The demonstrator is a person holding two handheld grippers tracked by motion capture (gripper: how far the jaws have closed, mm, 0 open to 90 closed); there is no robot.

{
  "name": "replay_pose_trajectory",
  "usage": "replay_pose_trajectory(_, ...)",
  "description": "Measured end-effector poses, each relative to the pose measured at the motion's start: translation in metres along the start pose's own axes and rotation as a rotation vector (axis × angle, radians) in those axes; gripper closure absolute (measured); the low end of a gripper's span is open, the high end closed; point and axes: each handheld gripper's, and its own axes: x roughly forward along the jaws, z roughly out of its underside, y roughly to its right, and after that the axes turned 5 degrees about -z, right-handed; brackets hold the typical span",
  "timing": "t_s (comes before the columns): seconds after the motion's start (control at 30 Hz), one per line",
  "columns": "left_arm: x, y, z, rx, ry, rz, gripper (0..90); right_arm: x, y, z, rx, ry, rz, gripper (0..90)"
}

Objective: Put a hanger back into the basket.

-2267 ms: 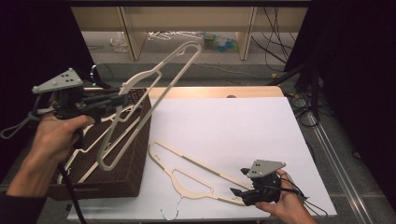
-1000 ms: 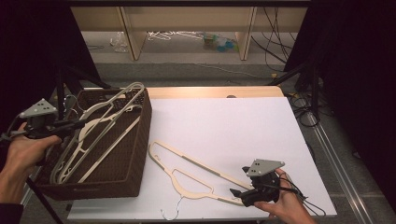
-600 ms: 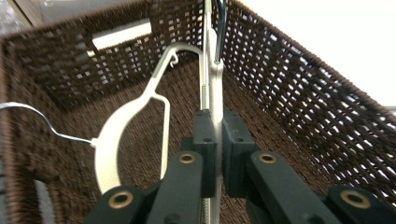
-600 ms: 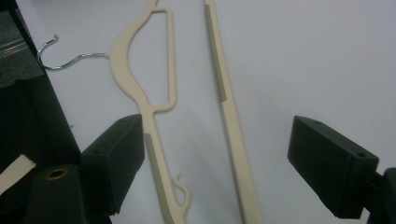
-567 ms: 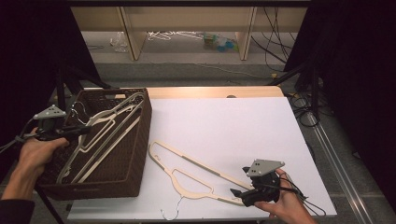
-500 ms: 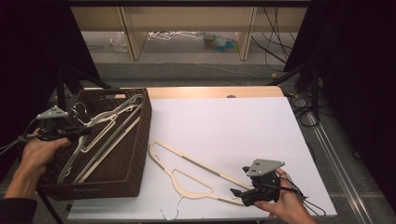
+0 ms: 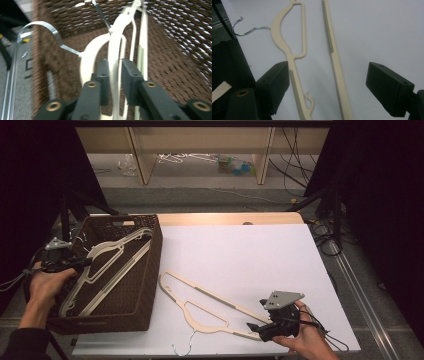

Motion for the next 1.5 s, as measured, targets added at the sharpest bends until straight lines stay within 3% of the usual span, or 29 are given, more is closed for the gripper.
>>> replay_pose_trajectory(0.1, -0.002, -0.004, 0.007, -0.022, -0.007, -0.022, 69.9, 0.002, -0.001, 0.001, 0.002, 0.015, 0.006, 20.2)
replay_pose_trajectory(0.27, -0.008, -0.003, 0.008, -0.011, 0.008, -0.051, 64.2, 0.003, 0.000, 0.000, -0.006, 0.017, 0.012, 20.2)
replay_pose_trajectory(0.37, -0.016, 0.008, 0.005, -0.035, 0.077, -0.043, 58.2, 0.004, -0.001, 0.001, -0.001, 0.013, 0.008, 20.2)
replay_pose_trajectory(0.47, -0.022, 0.017, 0.003, -0.032, 0.110, -0.036, 52.2, 0.004, 0.000, 0.000, -0.004, 0.016, 0.009, 20.2)
replay_pose_trajectory(0.57, -0.030, 0.036, 0.000, -0.044, 0.168, 0.002, 48.9, 0.003, 0.000, 0.001, -0.002, -0.002, 0.002, 20.2)
replay_pose_trajectory(0.73, -0.047, 0.074, -0.001, -0.012, 0.247, 0.118, 40.9, 0.004, -0.001, 0.001, -0.006, -0.007, -0.008, 20.8)
replay_pose_trajectory(0.77, -0.054, 0.091, 0.000, 0.007, 0.271, 0.148, 38.5, 0.005, -0.001, 0.001, -0.012, -0.009, -0.013, 20.7)
replay_pose_trajectory(0.8, -0.054, 0.091, 0.000, 0.007, 0.271, 0.148, 36.9, 0.005, -0.001, 0.001, -0.012, -0.009, -0.013, 20.7)
replay_pose_trajectory(0.97, -0.073, 0.133, 0.002, 0.075, 0.328, 0.247, 33.5, 0.009, -0.003, 0.002, -0.010, -0.005, -0.014, 21.0)
replay_pose_trajectory(1.13, -0.081, 0.171, 0.008, 0.123, 0.357, 0.330, 29.3, 0.013, -0.003, 0.004, -0.018, -0.012, -0.020, 21.7)
replay_pose_trajectory(1.3, -0.080, 0.206, 0.019, 0.187, 0.350, 0.409, 27.9, 0.014, -0.002, 0.006, -0.006, -0.018, -0.030, 22.0)
replay_pose_trajectory(1.4, -0.075, 0.227, 0.031, 0.224, 0.348, 0.435, 25.9, 0.014, -0.002, 0.006, -0.019, -0.033, -0.034, 22.3)
replay_pose_trajectory(1.5, -0.073, 0.233, 0.036, 0.245, 0.347, 0.439, 25.4, 0.015, -0.003, 0.007, -0.015, -0.038, -0.036, 22.5)
